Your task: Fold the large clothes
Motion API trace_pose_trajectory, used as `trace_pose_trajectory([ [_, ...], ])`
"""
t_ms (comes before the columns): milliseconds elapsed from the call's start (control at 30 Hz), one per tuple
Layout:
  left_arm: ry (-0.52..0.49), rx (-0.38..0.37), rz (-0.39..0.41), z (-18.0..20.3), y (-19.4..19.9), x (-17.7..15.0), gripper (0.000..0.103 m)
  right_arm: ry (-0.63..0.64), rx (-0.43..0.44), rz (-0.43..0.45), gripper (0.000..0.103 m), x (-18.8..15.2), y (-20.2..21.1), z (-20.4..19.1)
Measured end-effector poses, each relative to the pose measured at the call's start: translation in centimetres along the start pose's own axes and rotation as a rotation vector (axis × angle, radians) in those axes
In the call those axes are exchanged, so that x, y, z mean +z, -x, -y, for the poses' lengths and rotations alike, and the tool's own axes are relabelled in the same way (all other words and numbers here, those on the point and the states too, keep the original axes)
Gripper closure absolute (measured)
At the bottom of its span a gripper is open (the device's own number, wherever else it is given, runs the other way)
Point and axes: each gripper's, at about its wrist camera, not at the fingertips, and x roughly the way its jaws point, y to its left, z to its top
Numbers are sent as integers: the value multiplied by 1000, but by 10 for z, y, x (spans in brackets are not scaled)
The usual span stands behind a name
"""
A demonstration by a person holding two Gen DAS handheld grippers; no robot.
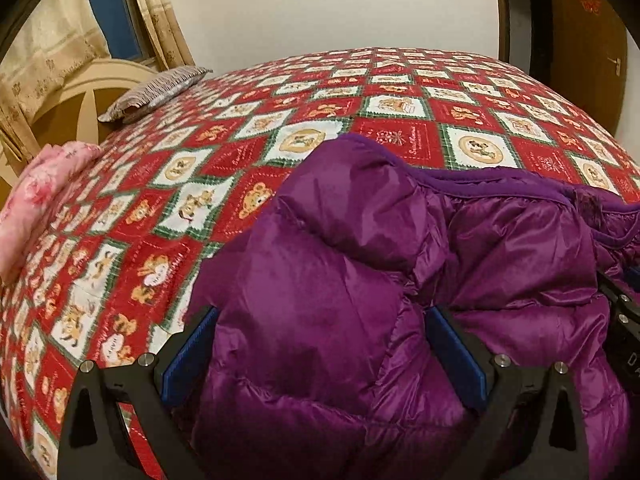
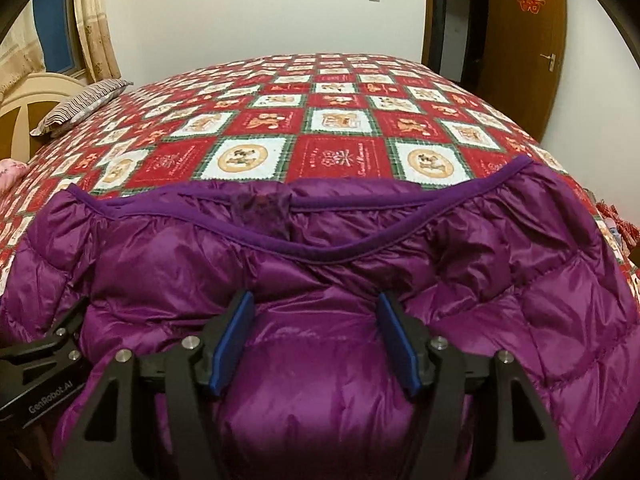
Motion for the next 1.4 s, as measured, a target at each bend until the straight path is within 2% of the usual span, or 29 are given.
trace_pose_trajectory([
  [267,-5,0,-5,2,-1,0,1,10,-11,-8,35,1,-2,-5],
  [367,-43,26,-20,-4,16,3,1,28,-14,-36,35,3,0,-6],
  [467,-26,-15,101,-26,66,-9,1,25,-3,-14,35,-5,31,-1],
  [533,-36,37,149,-39,84,-28,1,43,-4,28,33,-23,56,-1],
  [633,-14,94,104,-55,76,-53,1,63,-37,47,30,-50,64,-4],
  [700,28,68,10,-65,60,-67,1,84,-54,64,30,-58,59,-7],
  [733,52,50,-2,-70,58,-71,1,87,-57,58,30,-58,56,-8],
  [900,146,41,4,-90,74,-84,1,92,-46,32,27,-51,51,-7],
  [1033,233,15,15,-106,86,-98,1,63,-1,49,27,-61,85,0],
  [1133,223,-28,-29,-97,78,-105,1,97,-18,93,27,-82,108,-1],
  [1267,205,-37,-18,-86,75,-107,1,106,-11,53,26,-100,91,1],
  [1333,212,-81,-19,-87,74,-108,12,102,-14,46,25,-99,88,1],
  [1367,219,-129,-23,-89,73,-109,25,107,-20,43,24,-98,86,-1],
  [1400,226,-161,-17,-89,74,-110,31,112,-25,41,23,-98,85,-3],
])
